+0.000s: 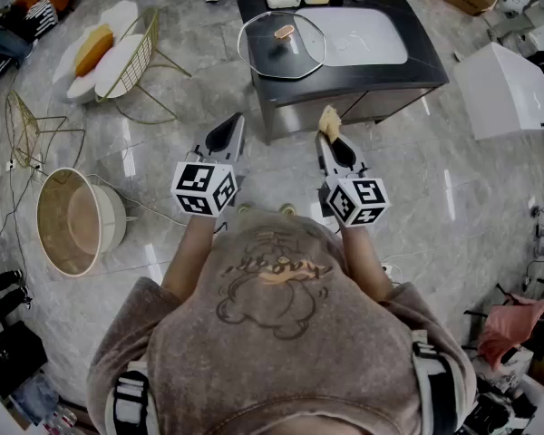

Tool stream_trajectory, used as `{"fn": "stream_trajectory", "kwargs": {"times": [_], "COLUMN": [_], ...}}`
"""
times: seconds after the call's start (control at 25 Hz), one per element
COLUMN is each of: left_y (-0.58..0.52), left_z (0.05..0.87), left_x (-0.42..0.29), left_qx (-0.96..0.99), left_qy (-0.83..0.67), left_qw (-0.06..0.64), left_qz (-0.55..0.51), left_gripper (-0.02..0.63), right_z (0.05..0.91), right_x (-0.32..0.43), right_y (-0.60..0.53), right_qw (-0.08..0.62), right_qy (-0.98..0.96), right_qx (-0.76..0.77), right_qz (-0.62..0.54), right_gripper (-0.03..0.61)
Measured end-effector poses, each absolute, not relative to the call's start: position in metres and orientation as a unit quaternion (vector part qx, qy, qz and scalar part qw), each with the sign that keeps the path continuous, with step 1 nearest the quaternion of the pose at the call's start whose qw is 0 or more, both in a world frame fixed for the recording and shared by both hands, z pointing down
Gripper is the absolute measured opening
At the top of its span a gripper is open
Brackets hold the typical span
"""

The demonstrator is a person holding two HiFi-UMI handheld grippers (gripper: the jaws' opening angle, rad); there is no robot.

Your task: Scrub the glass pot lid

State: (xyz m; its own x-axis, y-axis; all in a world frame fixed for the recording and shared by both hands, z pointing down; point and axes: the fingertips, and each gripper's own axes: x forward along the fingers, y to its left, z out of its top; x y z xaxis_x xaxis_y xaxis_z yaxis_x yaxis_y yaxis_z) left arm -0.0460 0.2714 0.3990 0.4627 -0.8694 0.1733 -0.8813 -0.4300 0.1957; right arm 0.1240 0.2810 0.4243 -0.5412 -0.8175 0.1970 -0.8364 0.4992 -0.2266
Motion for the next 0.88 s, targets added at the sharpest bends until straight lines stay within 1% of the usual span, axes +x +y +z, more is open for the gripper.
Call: {"fn": "stream_trajectory", "kwargs": {"times": [0.4,0.88], "left_y": [0.268,0.260], "left_z": [0.399,0.413], "left_x": [-0.051,-0.072], "left_qx": [0.852,0.866], "left_qy": [-0.507,-0.483], "left_qw": [0.130,0.128], "left_qz": [0.023,0.028], "left_gripper": [0.018,0.018], "right_z": [0.424,0.440], "right_x": [0.115,0.103], "right_y": [0.281,0.284], "right_qw": [0.029,0.025], "right_qy": [-0.861,-0.840], "right_qx": [0.485,0.519], "right_qz": [0.152,0.159], "right_gripper": [0.049,0.051]}}
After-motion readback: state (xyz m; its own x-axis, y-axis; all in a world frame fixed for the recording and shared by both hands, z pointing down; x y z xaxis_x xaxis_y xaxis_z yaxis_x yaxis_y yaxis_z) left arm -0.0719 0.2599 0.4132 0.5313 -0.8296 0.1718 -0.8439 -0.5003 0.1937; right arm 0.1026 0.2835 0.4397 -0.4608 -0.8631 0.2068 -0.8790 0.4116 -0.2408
